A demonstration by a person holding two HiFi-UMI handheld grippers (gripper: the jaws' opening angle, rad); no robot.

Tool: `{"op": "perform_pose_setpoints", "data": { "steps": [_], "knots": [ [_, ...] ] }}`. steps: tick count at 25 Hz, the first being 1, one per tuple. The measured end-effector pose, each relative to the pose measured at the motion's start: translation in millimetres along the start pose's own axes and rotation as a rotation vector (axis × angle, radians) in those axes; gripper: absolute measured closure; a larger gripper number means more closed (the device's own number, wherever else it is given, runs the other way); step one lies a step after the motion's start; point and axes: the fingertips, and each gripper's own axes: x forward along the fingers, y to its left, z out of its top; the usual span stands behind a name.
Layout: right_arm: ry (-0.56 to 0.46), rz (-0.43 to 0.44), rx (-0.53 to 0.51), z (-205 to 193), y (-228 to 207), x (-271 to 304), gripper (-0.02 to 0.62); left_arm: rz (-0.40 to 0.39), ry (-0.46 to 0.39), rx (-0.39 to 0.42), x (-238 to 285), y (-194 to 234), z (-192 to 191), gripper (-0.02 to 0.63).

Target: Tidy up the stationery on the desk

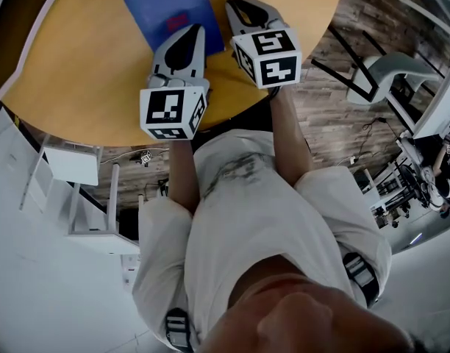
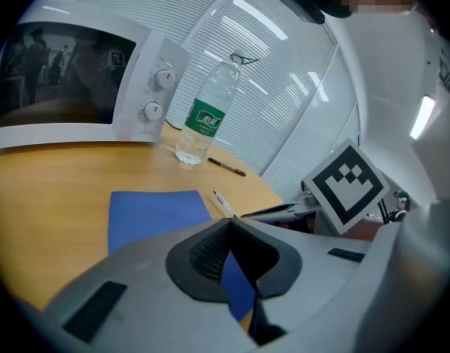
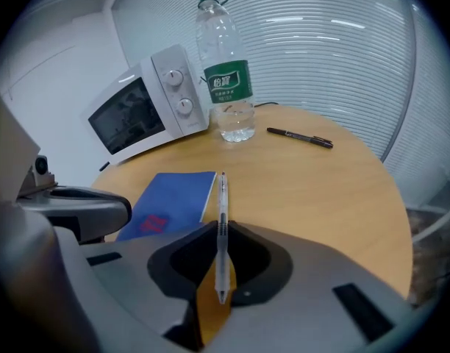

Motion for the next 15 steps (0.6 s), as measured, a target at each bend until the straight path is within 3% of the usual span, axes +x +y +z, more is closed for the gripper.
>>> {"op": "perform_pose_setpoints", "data": {
  "steps": [10, 15],
  "knots": [
    [0.001, -0.057, 0.147, -18.3, 12.9, 3.3, 0.497, -0.044, 0.025, 0.027, -1.9, -1.3, -7.7, 0.598],
    [-0.001, -0.092, 0.151, -20.7, 15.8, 6.5, 0.495, -0.06, 0.027, 0.03, -1.7, -2.7, -8.6, 0.598]
  ]
}}
